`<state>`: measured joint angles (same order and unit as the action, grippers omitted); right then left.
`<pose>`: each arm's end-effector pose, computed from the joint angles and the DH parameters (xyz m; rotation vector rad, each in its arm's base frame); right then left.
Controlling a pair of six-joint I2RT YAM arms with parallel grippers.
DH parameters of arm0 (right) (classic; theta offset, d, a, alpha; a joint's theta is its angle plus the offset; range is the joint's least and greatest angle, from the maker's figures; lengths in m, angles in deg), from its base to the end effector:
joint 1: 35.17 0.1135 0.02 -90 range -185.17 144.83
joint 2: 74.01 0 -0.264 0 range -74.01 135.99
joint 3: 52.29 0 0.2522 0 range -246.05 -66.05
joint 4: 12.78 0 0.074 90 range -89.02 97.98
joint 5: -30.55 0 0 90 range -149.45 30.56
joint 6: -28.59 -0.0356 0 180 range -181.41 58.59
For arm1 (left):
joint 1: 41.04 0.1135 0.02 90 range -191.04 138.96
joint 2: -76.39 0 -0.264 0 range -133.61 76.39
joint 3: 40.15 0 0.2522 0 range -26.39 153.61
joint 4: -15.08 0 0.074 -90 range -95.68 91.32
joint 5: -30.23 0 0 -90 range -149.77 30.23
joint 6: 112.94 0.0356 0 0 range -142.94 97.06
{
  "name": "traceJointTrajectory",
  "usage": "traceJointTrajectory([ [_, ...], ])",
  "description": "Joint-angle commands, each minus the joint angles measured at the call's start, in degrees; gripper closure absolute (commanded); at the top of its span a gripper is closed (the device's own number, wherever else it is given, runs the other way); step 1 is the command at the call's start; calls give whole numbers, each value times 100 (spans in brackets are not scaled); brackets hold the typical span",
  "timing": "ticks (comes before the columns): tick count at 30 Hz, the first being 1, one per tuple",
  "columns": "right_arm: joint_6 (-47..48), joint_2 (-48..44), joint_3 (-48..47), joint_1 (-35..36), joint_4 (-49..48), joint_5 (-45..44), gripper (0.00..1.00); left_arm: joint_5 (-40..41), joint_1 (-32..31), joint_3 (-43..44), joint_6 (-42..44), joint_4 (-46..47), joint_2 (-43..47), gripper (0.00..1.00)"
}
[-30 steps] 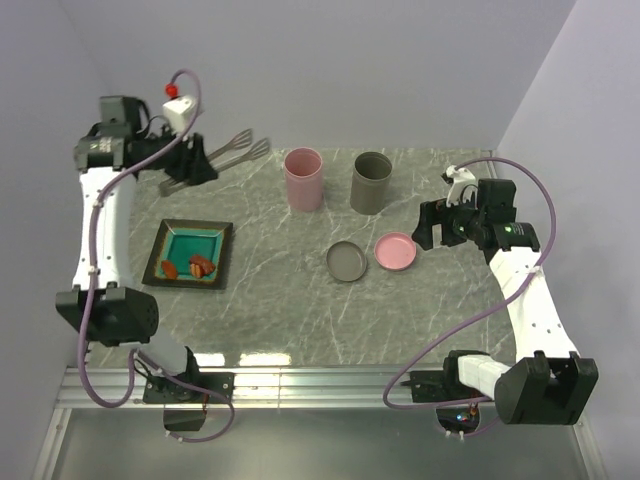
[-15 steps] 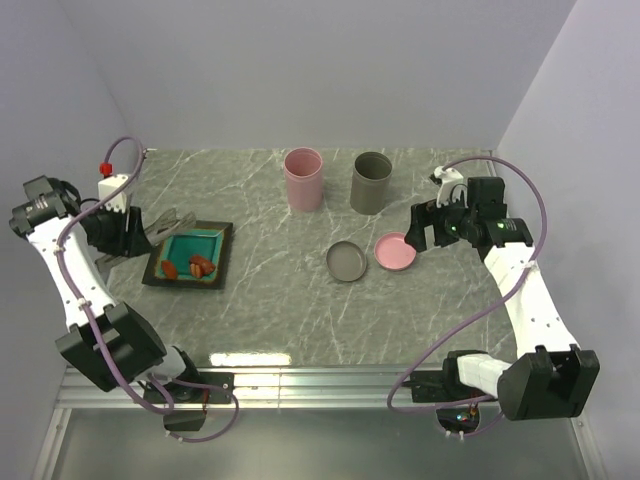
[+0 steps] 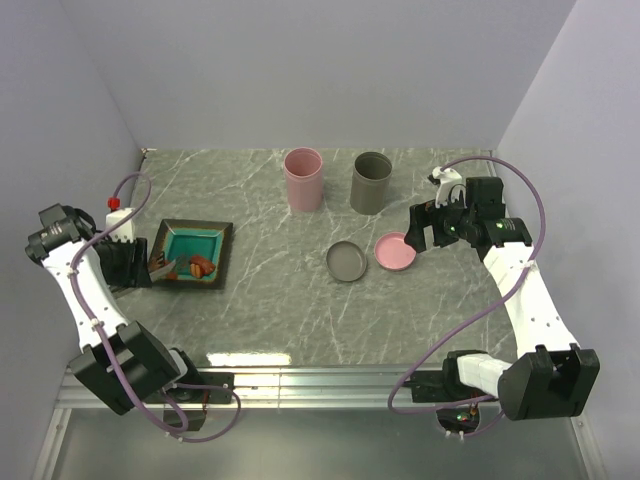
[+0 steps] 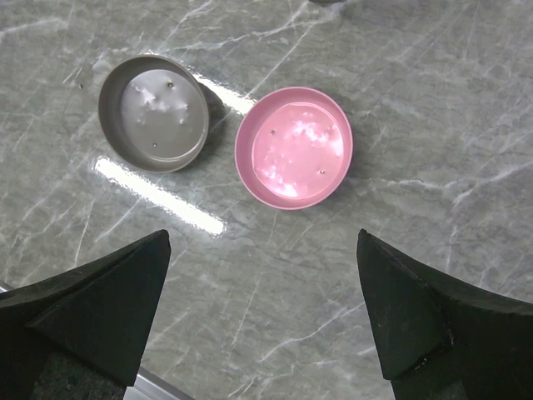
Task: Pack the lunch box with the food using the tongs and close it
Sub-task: Pick up the food using the clamp
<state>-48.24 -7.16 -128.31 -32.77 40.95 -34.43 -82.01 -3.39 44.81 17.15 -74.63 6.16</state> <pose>0.2401 0.0251 0.3219 -0.5197 2.2345 0.4148 0.1684 0.1129 0.3228 0.1270 2.6886 -0.1892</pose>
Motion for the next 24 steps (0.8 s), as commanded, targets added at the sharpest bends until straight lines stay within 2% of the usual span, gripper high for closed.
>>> traceJointTrajectory([
  [1, 72, -190, -85, 51, -68, -58, 0, 483, 23, -141, -484, 158, 221, 45],
  [9, 63, -207, -93, 51, -68, -67, 0, 756, 23, -264, -863, 299, 89, 45],
  [24, 81, -234, -14, 59, -103, -155, 0, 466, -12, -291, -819, 466, -236, 47],
])
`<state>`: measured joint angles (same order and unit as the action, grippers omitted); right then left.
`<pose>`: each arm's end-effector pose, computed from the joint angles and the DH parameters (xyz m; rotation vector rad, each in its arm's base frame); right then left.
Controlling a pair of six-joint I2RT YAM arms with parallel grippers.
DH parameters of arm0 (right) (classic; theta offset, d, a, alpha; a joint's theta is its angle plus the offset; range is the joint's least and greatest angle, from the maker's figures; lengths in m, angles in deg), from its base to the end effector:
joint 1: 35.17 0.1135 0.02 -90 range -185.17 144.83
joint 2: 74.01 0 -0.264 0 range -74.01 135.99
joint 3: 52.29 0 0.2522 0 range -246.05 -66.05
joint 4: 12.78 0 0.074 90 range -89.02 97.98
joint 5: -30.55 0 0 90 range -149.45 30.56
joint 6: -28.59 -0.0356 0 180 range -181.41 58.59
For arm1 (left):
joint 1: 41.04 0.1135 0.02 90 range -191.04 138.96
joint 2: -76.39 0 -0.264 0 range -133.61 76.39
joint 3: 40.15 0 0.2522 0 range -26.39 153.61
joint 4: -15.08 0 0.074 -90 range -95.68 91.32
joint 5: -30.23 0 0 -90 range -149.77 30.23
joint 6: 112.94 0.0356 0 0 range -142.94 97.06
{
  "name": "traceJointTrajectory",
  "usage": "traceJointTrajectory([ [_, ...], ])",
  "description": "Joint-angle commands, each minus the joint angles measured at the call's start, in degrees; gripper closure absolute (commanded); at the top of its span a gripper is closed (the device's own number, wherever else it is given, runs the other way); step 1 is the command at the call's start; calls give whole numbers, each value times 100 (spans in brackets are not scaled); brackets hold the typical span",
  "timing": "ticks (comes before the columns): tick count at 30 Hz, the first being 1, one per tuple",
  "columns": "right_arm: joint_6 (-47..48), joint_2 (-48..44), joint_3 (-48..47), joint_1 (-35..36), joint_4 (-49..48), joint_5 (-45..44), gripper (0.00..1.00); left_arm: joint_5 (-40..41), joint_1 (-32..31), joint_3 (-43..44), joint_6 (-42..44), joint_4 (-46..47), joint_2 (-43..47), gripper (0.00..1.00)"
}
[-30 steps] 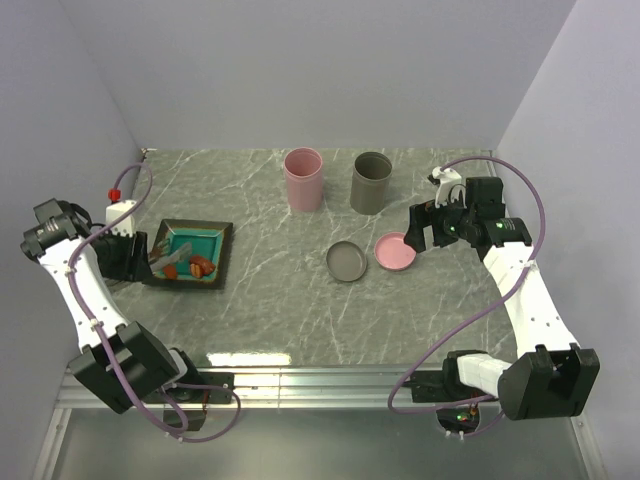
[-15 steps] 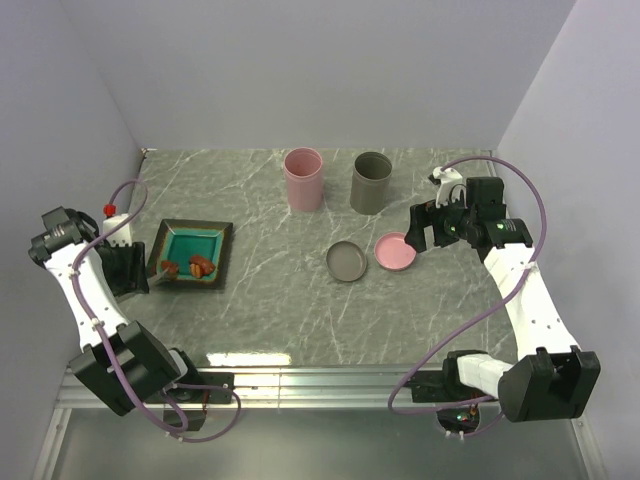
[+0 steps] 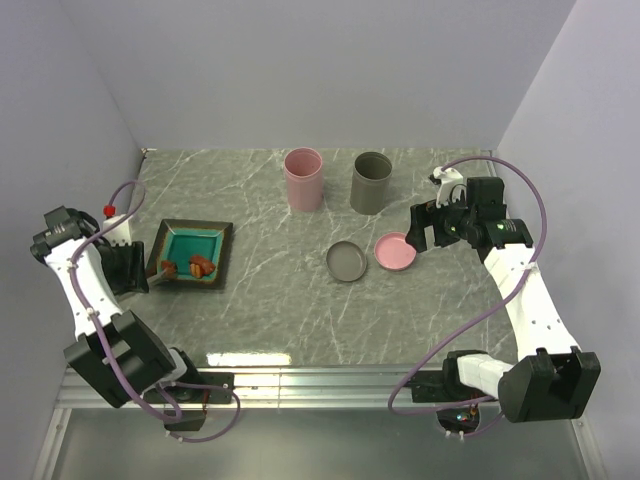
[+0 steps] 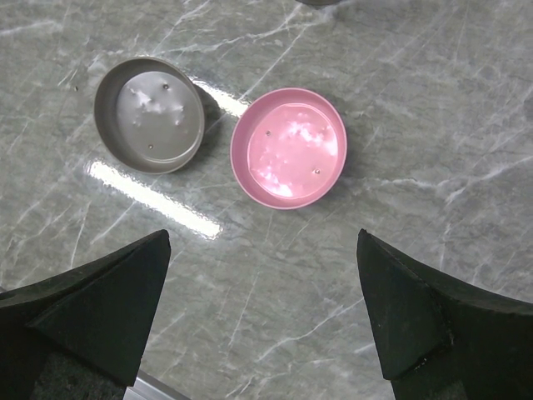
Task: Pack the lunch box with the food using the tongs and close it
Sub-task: Pick up the food using the clamp
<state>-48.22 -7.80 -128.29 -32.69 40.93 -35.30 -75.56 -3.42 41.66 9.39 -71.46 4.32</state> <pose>0.2379 0.0249 0.3241 -0.5157 2.2280 0.3947 0.1738 0.1217 0.3019 -0.0841 2.7925 -0.1321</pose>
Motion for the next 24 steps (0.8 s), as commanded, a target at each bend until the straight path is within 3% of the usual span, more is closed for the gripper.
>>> traceJointTrajectory([
  [1, 78, -170, -16, 42, -101, -59, 0, -170, -10, 15, -61, 184, -52, 47],
  [24, 70, -153, -69, 33, -66, -120, 0, -21, -607, -283, -500, 861, -378, 52],
])
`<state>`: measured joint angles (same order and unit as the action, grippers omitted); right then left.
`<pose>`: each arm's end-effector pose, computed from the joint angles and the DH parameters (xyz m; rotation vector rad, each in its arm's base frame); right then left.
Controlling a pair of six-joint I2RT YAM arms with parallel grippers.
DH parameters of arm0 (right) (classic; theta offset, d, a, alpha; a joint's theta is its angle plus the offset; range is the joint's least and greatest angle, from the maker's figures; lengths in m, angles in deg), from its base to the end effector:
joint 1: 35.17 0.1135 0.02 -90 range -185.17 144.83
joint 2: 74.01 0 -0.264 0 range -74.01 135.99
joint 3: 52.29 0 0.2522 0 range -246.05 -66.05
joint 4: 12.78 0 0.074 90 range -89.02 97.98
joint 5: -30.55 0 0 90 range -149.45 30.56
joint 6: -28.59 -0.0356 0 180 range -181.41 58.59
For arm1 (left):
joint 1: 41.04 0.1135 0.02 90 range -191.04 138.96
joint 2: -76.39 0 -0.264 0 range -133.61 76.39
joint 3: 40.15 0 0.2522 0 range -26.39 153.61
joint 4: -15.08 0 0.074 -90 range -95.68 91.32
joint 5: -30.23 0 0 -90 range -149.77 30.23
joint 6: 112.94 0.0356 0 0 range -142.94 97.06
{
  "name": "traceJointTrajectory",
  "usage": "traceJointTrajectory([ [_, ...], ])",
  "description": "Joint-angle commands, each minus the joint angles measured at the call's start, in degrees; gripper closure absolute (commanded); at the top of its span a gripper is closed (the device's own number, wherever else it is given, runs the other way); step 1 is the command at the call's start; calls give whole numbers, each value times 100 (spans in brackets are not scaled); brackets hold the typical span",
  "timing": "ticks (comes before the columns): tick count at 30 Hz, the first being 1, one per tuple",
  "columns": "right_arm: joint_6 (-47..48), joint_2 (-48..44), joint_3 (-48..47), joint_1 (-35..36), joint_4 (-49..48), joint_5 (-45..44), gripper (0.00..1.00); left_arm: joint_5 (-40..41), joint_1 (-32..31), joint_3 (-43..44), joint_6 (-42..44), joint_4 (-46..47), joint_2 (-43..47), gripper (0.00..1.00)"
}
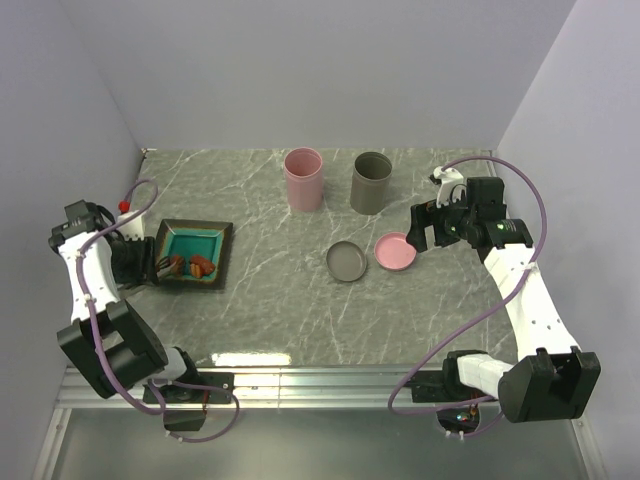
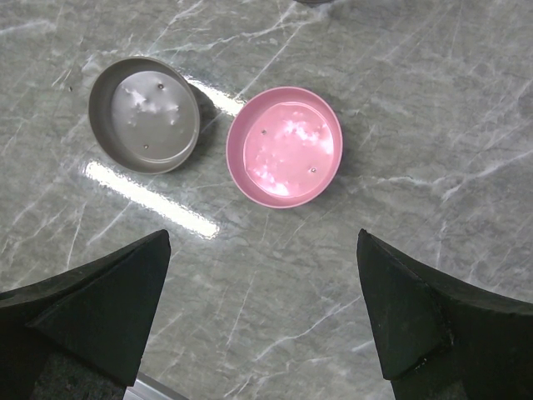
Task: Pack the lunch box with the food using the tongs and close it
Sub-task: Pick up the food using the clamp
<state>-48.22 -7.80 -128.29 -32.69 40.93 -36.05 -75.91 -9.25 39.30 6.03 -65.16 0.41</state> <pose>0.2380 0.0245 0.3240 -0.5099 2.2320 0.3797 0.2029 0.1141 0.2796 -0.0228 2.7964 -0.1780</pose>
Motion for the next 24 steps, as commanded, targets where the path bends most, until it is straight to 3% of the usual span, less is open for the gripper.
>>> traceJointTrajectory([
  [1, 61, -162, -69, 42, -66, -46, 0, 6, -24, -48, -199, 249, 5, 51],
  [7, 52, -179, -69, 33, -66, -37, 0, 32, -155, -136, -339, 364, 40, 48],
  [24, 52, -250, -34, 42, -57, -72, 0, 594, -323, -241, -225, 170, 365, 55],
])
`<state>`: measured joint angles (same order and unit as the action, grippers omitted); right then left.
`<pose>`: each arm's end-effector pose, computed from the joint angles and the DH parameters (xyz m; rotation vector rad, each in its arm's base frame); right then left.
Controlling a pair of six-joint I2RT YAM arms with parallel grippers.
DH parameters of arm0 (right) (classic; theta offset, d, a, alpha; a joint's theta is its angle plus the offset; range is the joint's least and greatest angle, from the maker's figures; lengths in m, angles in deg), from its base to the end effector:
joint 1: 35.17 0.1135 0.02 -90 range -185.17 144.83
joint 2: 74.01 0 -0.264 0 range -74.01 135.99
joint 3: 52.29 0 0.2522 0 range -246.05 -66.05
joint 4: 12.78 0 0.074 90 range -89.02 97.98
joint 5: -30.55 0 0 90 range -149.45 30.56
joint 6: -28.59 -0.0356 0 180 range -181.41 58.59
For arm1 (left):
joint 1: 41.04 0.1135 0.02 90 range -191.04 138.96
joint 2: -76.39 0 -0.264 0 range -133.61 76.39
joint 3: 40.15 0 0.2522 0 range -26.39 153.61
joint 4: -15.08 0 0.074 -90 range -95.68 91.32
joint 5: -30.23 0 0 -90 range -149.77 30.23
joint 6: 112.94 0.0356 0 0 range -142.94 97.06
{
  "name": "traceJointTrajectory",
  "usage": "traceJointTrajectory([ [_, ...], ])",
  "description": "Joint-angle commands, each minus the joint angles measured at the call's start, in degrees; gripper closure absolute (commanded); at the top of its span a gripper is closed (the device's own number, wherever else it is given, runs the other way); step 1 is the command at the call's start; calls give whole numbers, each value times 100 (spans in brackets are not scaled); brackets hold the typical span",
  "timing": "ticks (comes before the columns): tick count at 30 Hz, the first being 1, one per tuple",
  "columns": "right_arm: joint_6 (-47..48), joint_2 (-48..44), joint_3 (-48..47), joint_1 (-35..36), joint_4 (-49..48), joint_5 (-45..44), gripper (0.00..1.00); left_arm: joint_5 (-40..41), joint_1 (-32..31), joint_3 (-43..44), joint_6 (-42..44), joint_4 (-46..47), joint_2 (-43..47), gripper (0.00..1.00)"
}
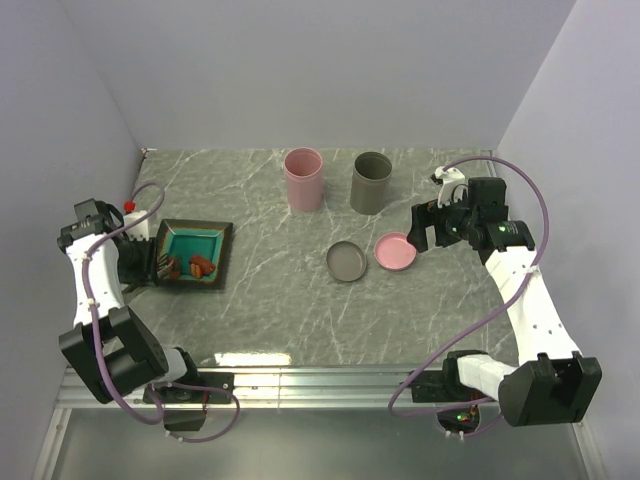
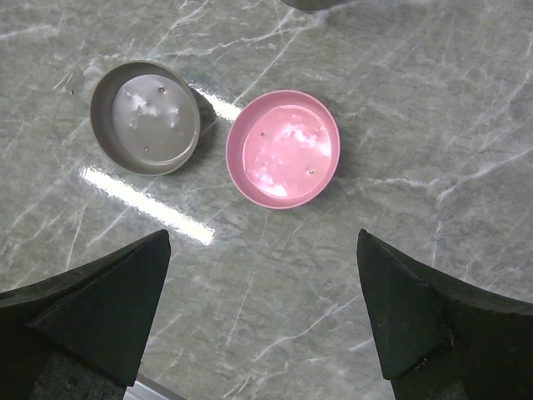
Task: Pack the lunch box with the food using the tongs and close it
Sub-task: Pick up the food using the clamp
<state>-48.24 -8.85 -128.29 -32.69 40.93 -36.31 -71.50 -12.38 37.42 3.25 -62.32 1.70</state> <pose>0.2342 0.0241 0.3279 -0.5086 2.2156 0.3695 0.2064 0.1045 0.2759 -0.0213 2.8077 -0.0802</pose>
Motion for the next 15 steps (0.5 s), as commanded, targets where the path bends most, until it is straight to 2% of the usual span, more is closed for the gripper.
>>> traceJointTrajectory([
  [1, 54, -145, -43, 42, -57, -46, 0, 144, -19, -70, 61, -131, 254, 54],
  [3, 54, -153, -43, 51, -48, -46, 0, 136, -10, -88, 70, -166, 271, 51],
  [6, 54, -189, -25, 42, -66, -64, 0, 92, -19, -88, 70, -193, 271, 51],
  [11, 63, -215, 10, 42, -83, -90, 0, 48, -10, -53, 52, -167, 228, 56],
  [15, 63, -232, 45, 42, -92, -99, 0, -22, -19, 157, 9, -202, 227, 64],
])
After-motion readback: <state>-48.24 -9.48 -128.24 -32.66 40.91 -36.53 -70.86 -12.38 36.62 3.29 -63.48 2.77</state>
